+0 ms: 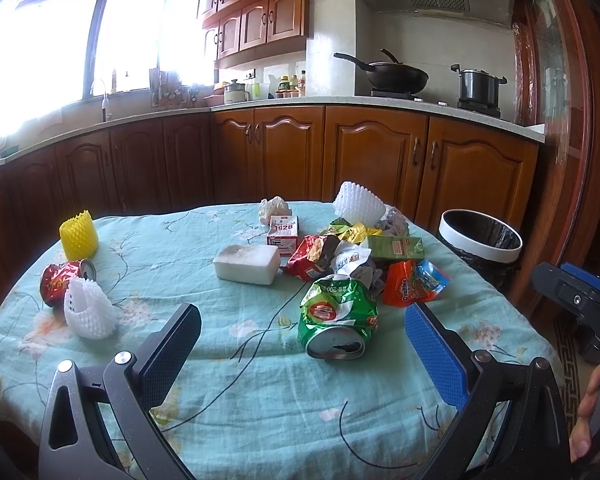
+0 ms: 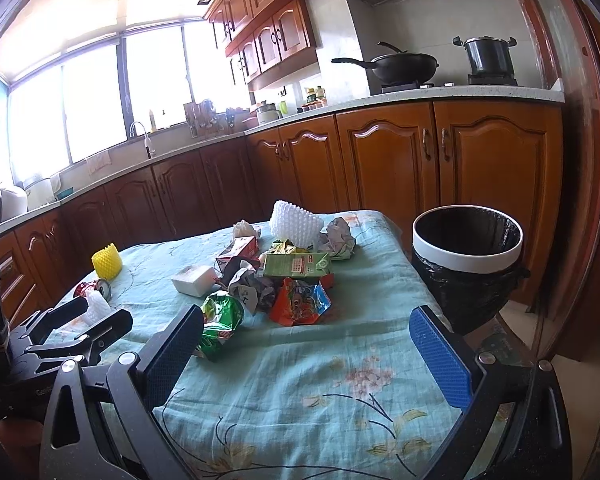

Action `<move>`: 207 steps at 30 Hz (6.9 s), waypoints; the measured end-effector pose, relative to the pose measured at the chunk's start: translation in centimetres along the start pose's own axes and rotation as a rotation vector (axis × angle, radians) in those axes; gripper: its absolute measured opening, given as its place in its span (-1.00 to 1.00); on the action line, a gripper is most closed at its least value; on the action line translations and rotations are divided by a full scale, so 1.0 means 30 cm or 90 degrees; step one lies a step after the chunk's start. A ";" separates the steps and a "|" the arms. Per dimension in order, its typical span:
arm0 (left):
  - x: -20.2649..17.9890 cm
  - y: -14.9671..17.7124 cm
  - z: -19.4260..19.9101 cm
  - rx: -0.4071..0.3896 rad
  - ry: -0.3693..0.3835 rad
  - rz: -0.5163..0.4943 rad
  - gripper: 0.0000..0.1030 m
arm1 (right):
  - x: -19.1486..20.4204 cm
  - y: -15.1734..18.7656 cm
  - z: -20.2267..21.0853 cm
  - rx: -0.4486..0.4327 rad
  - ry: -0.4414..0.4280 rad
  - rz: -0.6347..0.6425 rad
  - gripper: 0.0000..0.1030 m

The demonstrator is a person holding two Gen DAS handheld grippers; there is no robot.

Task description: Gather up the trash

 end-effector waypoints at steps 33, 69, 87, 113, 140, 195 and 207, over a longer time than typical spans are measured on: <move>0.109 -0.099 -0.388 0.220 0.066 0.071 0.54 | -0.086 0.009 -0.331 0.135 -0.062 -0.050 0.37; -0.283 -0.110 -0.561 0.292 0.238 -0.067 -0.46 | -0.373 0.030 -0.342 0.156 -0.021 -0.134 -0.97; -0.628 -0.214 -0.789 0.267 0.291 -0.119 -0.47 | -0.661 -0.054 -0.333 0.136 0.088 -0.124 -0.97; -1.071 -0.229 -1.366 0.358 0.248 -0.148 -0.46 | -0.928 -0.121 -0.595 0.252 0.110 -0.084 -0.96; -0.734 -0.182 -1.066 0.261 0.233 -0.031 0.29 | -0.766 -0.060 -0.459 0.165 0.038 -0.177 0.71; -0.137 -0.115 -0.792 0.325 0.146 0.083 -0.63 | -0.011 -0.058 -0.665 0.212 -0.246 0.321 -0.50; -0.086 -0.102 -0.712 0.312 0.148 0.089 -0.70 | -0.052 -0.085 -0.743 0.264 -0.253 0.280 0.11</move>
Point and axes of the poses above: each gripper's, at about its wrist camera, not at the fingertips, and z roughly against the way its jaws point, x to its left, y to its underside, the point moved 4 cm from there along -z, roughly the way its jaws point, and after that the axes turned 9 degrees about z, right-handed, at the moved point
